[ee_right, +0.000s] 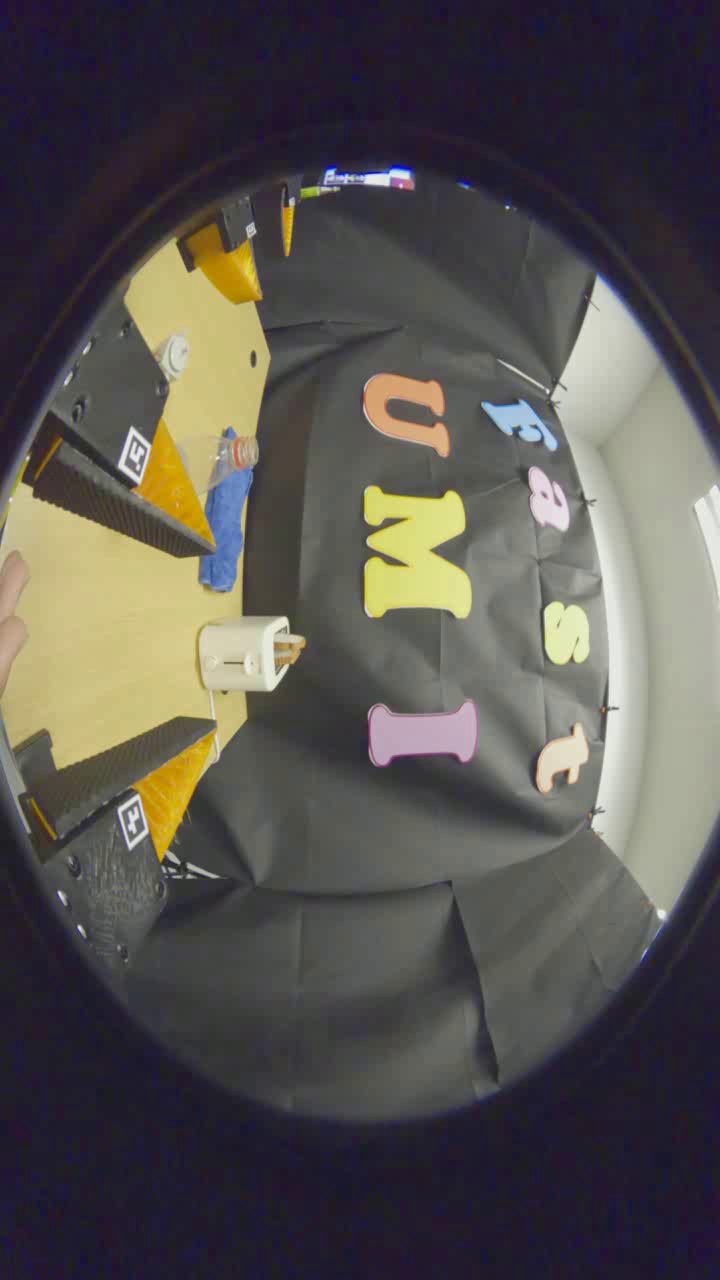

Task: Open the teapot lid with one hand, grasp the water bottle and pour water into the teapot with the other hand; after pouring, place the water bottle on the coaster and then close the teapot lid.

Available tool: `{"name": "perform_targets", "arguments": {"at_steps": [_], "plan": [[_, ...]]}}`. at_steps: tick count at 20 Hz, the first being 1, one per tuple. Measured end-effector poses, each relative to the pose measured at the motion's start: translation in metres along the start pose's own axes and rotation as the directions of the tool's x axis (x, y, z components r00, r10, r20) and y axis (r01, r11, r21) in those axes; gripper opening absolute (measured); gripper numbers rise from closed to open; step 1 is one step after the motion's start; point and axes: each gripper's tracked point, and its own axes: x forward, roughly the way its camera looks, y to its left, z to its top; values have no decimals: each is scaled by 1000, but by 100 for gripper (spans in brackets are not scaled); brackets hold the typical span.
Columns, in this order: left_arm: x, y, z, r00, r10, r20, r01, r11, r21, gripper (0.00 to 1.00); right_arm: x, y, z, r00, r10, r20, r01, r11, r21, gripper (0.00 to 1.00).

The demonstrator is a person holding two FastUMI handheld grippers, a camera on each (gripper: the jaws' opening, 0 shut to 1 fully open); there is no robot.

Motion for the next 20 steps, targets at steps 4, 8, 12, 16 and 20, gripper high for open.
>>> {"name": "perform_targets", "arguments": {"at_steps": [4, 8, 12, 16, 20], "plan": [[10, 17, -15, 998, -4, -62, 2, 999, -47, 100, 2, 11, -7, 1000, 17, -8, -18, 999, -46, 98], [13, 29, -19, 996, 16, -85, -23, 996, -85, 100, 4, 10, -11, 1000, 17, -16, -18, 998, -59, 96], [15, 33, -17, 997, 30, -74, -37, 994, -99, 100, 5, 9, -12, 1000, 22, -19, -23, 998, -52, 98], [17, 31, -24, 996, 27, -85, -34, 995, -91, 100, 6, 12, -15, 999, 28, -25, -29, 998, -62, 98], [30, 25, -28, 998, -2, -60, -4, 995, -99, 100, 8, 18, -20, 999, 37, -30, -39, 996, -76, 96]]}}
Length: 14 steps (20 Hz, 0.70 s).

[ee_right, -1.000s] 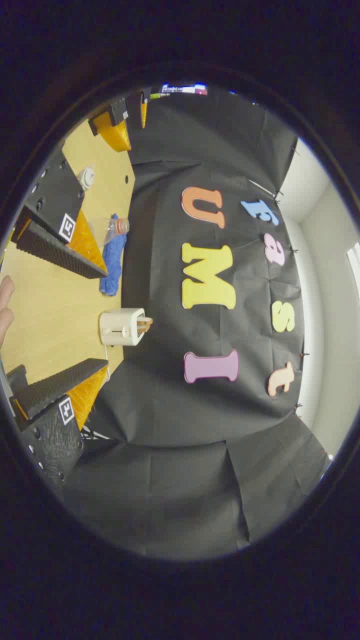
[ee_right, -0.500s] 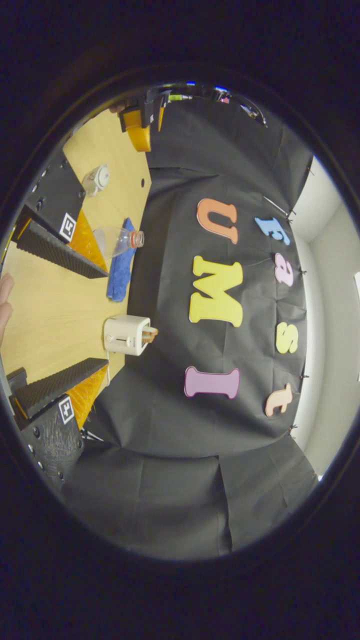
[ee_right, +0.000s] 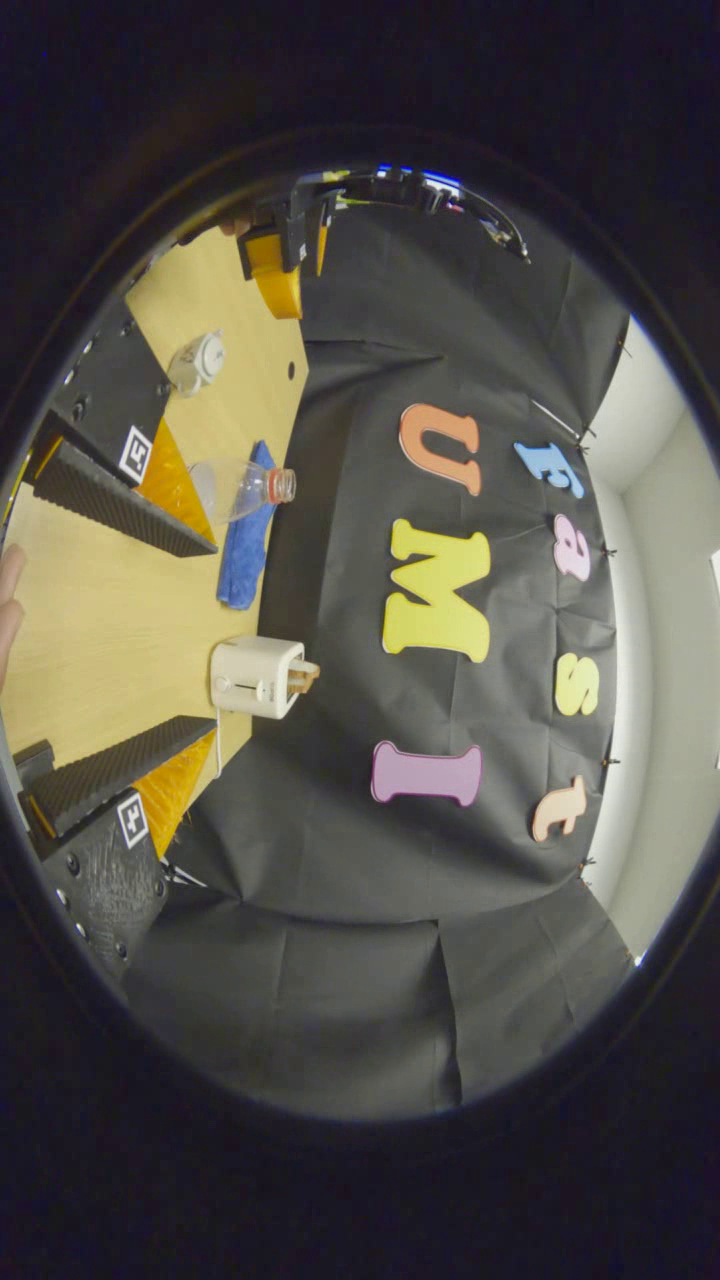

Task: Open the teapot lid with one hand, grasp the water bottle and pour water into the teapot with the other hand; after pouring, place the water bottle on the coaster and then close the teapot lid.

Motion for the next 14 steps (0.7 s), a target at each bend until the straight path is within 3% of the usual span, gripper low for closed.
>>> {"name": "perform_targets", "arguments": {"at_steps": [7, 11, 14], "plan": [[42, -1, -34, 1000, -19, -4, 19, 998, -54, 100, 8, 2, -11, 1000, -7, -24, 6, 1000, -22, 98], [64, 3, -56, 1000, 9, -7, -9, 1000, -6, 100, 12, 7, -18, 999, 1, -46, -1, 1000, -20, 98], [71, -4, -75, 999, -12, -40, 11, 1000, -10, 100, 16, 10, -23, 998, 1, -57, -2, 1000, -29, 98]]}}
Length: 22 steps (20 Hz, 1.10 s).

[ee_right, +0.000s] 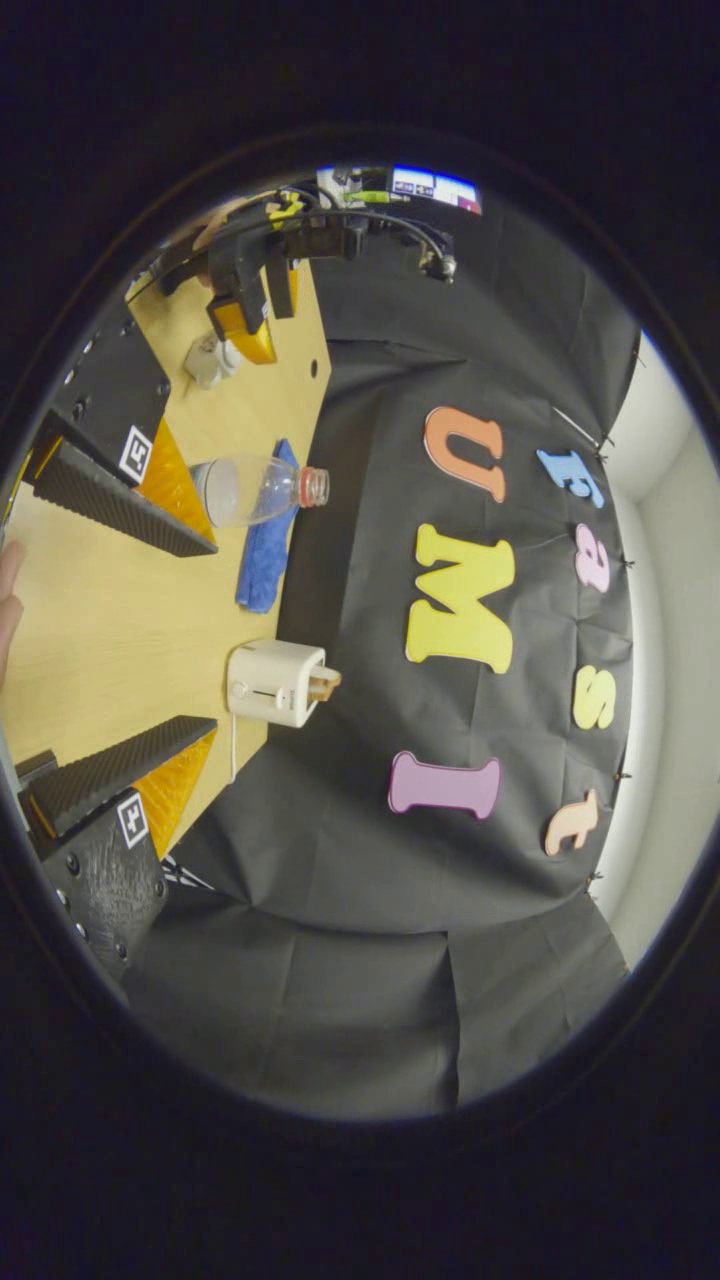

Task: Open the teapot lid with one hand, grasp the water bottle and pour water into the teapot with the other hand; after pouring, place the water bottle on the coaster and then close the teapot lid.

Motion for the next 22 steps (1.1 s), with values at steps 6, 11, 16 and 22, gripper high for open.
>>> {"name": "perform_targets", "arguments": {"at_steps": [6, 11, 16, 22], "plan": [[8, -7, -11, 1000, -15, -18, 15, 1000, 23, 93, 5, -3, -6, 1000, -8, -17, 7, 1000, -6, 98], [12, -12, -24, 998, -28, -61, 30, 999, 25, 70, 8, -3, -13, 999, -13, -41, 13, 1000, -3, 96], [19, -9, -22, 998, -31, -51, 33, 998, 55, 52, 7, 3, -12, 999, 1, -33, -2, 1000, -14, 96], [19, -10, -20, 997, -63, -49, 66, 996, 58, 18, 7, 16, -17, 999, 25, -42, -26, 999, -30, 96]]}}
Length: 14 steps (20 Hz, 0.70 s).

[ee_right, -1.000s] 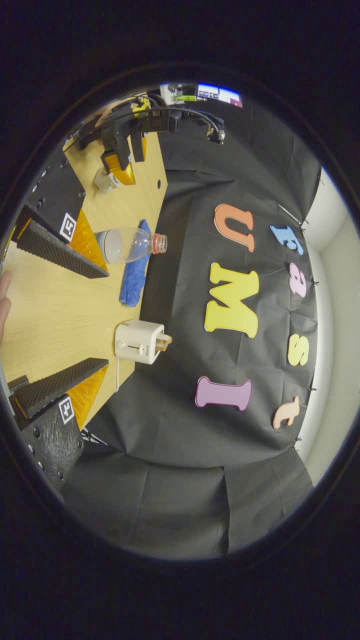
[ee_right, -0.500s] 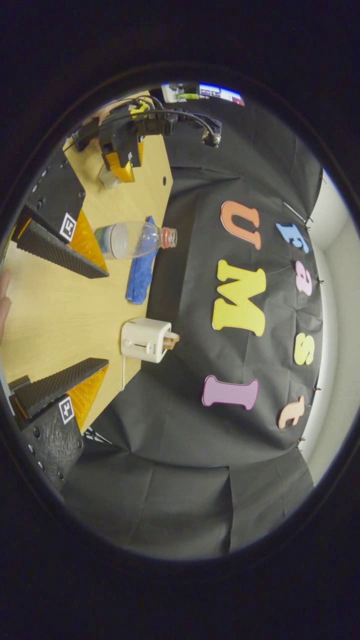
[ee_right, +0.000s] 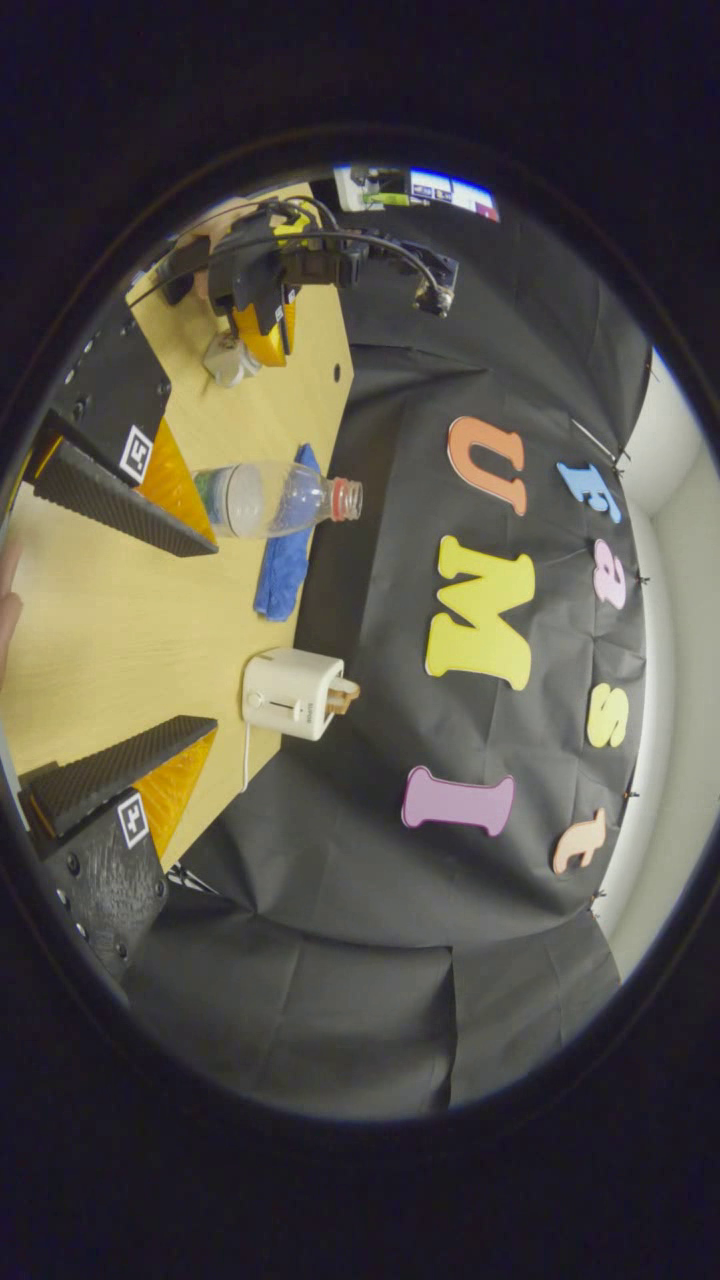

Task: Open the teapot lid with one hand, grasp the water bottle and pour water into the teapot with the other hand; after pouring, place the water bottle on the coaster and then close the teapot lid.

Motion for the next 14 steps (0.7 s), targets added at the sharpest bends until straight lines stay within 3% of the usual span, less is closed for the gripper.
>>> {"name": "perform_targets", "arguments": {"at_steps": [4, 12, 14], "plan": [[-6, 2, 10, 1000, -18, 8, 18, 999, -44, 8, -2, 25, -2, 998, 67, 13, -67, 998, -5, 96], [-36, 15, 45, 999, -29, 30, 32, 994, -103, 4, 13, 99, -20, 980, 201, 5, -201, 979, 14, 99], [-41, 29, 48, 1000, 17, 10, -16, 998, -59, 4, 23, 110, -19, 979, 201, 16, -201, 979, 22, 96]]}}
